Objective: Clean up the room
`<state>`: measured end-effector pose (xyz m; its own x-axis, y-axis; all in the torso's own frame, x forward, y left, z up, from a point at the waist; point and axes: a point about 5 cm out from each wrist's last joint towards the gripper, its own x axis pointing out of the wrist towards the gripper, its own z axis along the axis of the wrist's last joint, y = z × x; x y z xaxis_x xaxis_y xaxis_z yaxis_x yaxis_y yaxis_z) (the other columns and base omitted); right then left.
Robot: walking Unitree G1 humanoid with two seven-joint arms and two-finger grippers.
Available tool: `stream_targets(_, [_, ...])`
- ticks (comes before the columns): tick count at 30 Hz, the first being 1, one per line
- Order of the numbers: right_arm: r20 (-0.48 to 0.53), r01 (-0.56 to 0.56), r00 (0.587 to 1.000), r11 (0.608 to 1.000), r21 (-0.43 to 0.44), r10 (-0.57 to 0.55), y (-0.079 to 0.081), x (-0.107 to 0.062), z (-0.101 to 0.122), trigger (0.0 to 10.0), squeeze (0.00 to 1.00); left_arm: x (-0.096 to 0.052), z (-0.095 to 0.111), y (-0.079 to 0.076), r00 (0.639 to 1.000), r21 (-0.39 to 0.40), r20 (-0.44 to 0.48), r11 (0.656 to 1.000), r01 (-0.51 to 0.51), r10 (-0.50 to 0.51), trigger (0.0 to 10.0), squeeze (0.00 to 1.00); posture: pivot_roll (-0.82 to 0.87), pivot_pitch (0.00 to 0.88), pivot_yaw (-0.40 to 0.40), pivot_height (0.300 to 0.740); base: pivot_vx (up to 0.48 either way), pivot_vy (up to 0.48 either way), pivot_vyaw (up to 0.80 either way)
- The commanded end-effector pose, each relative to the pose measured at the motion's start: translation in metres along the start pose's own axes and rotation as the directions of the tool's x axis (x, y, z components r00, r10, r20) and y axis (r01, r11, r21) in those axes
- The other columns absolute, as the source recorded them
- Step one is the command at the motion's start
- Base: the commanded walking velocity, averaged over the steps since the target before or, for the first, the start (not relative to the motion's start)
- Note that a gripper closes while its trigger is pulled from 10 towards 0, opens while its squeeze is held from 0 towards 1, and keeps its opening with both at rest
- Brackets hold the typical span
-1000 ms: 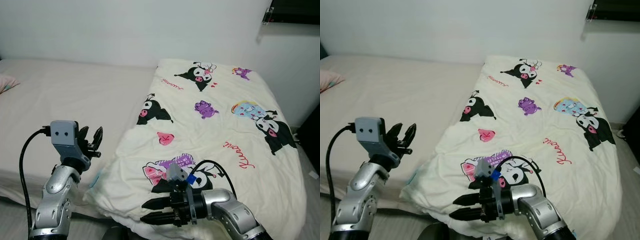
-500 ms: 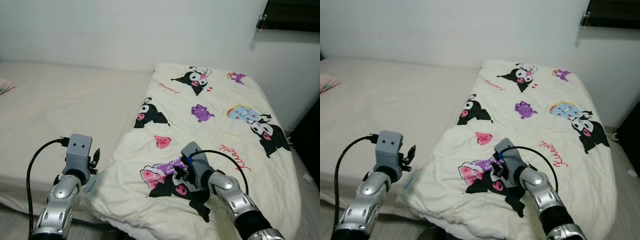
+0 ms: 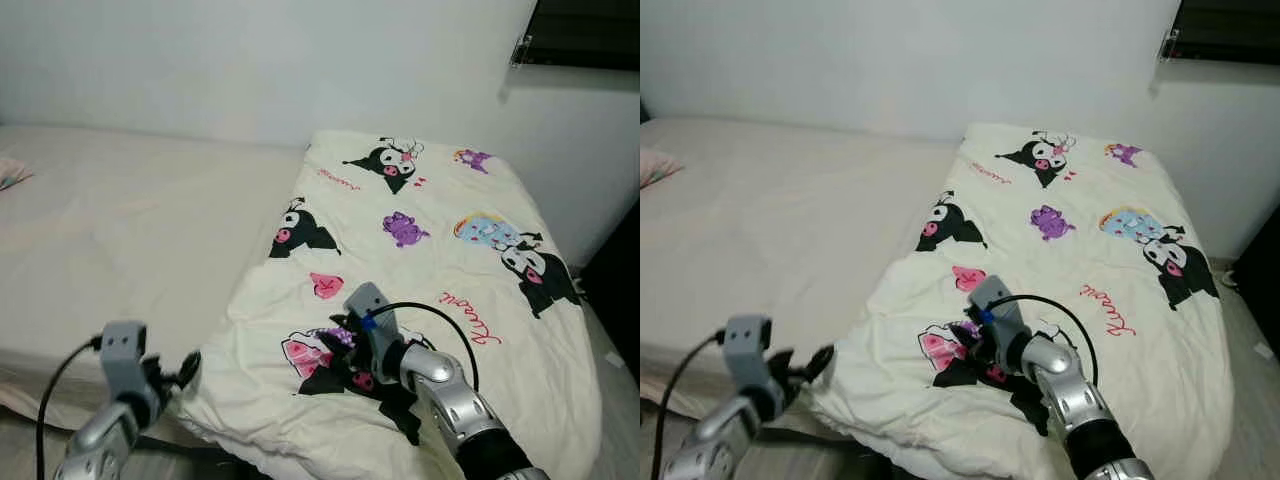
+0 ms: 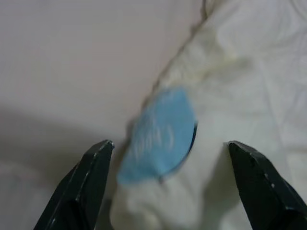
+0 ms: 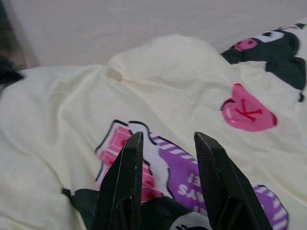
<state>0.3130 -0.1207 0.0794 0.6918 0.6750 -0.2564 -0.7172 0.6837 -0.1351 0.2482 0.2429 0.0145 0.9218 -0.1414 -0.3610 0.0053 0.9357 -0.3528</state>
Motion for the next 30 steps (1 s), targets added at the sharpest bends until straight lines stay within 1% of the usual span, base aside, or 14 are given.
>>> stream_targets(1, [0.002,0.0,1.0,1.0,0.022,0.0,0.002,-0.002,-0.006,10.0,0.0,0.001,-0.003,-0.002,1.0,-0.055,-0.003,0.998,0.03,-0.03,10.0,1.0,0.01,0.039,-0.052,0.615,0.0,0.0,0.0])
stream_targets(4, [0.003,0.001,1.0,1.0,0.022,-0.001,0.002,-0.002,-0.007,10.0,0.0,0.001,-0.004,-0.003,0.999,-0.068,-0.007,0.997,0.039,-0.039,10.0,1.0,0.01,0.039,-0.052,0.615,0.0,0.0,0.0])
stream_targets(5, [0.004,0.001,1.0,1.0,0.026,-0.001,0.002,-0.003,-0.007,10.0,0.0,0.002,-0.01,-0.006,0.998,-0.091,-0.027,0.994,0.056,-0.059,10.0,1.0,0.0,0.041,-0.051,0.615,0.0,0.0,0.0])
stream_targets(6, [0.004,0.001,1.0,1.0,0.026,-0.001,0.002,-0.003,-0.007,10.0,0.0,0.002,-0.01,-0.006,0.998,-0.091,-0.027,0.994,0.056,-0.059,10.0,1.0,0.0,0.041,-0.051,0.615,0.0,0.0,0.0])
stream_targets(9, [0.004,-0.002,1.0,0.999,0.033,0.002,0.003,-0.004,-0.008,10.0,0.0,0.006,-0.026,-0.019,0.988,-0.069,-0.1,0.992,0.108,-0.114,10.0,1.0,0.0,0.042,-0.05,0.615,0.0,0.0,0.0])
stream_targets(10, [0.004,-0.002,1.0,0.999,0.033,0.002,0.003,-0.004,-0.008,10.0,0.0,0.006,-0.026,-0.019,0.988,-0.069,-0.1,0.992,0.108,-0.114,10.0,1.0,0.0,0.042,-0.05,0.615,0.0,0.0,0.0])
stream_targets(11, [0.003,-0.003,1.0,0.999,0.034,0.003,0.003,-0.005,-0.007,10.0,0.0,0.007,-0.028,-0.022,0.986,-0.047,-0.108,0.992,0.118,-0.123,10.0,1.0,0.0,0.042,-0.05,0.615,0.0,0.0,0.0])
stream_targets(15, [0.003,-0.004,1.0,0.999,0.036,0.004,0.003,-0.005,-0.007,10.0,0.0,0.008,-0.028,-0.022,0.985,-0.04,-0.109,0.991,0.128,-0.132,10.0,1.0,0.0,0.042,-0.05,0.615,0.0,0.0,0.0])
stream_targets(16, [0.002,-0.002,1.0,0.999,0.036,0.002,0.003,-0.005,-0.007,10.0,0.0,0.008,-0.031,-0.026,0.978,-0.012,-0.133,0.987,0.161,-0.162,0.0,0.16,0.0,0.041,-0.05,0.615,0.0,0.0,0.0])
stream_targets(17, [0.002,-0.002,1.0,0.999,0.036,0.002,0.003,-0.005,-0.007,10.0,0.0,0.008,-0.031,-0.026,0.978,-0.012,-0.133,0.987,0.161,-0.162,0.0,0.16,0.0,0.041,-0.05,0.615,0.0,0.0,0.0])
stream_targets(18, [0.006,0.0,1.0,0.999,0.035,0.0,0.002,-0.005,-0.007,10.0,0.0,0.008,-0.034,-0.027,0.97,-0.001,-0.154,0.981,0.193,-0.191,0.0,0.0,0.0,0.041,-0.049,0.615,0.0,0.0,0.0])
stream_targets(24, [0.017,0.001,1.0,0.999,0.032,-0.002,0.001,-0.005,-0.006,10.0,0.0,0.002,-0.038,-0.025,0.945,0.022,-0.209,0.964,0.264,-0.254,0.0,0.0,0.01,0.042,-0.05,0.615,0.0,0.0,0.0])
stream_targets(27, [0.018,0.0,1.0,0.999,0.032,-0.001,0.001,-0.005,-0.005,10.0,0.0,0.001,-0.039,-0.024,0.941,0.031,-0.221,0.962,0.271,-0.258,0.0,0.0,0.01,0.042,-0.05,0.615,0.0,0.0,0.0])
stream_targets(30, [0.026,-0.015,1.0,0.999,0.035,0.014,0.001,-0.005,-0.004,10.0,0.0,-0.005,-0.039,-0.017,0.935,0.069,-0.248,0.958,0.278,-0.253,0.0,0.0,0.02,0.041,-0.051,0.615,0.0,0.0,0.0])
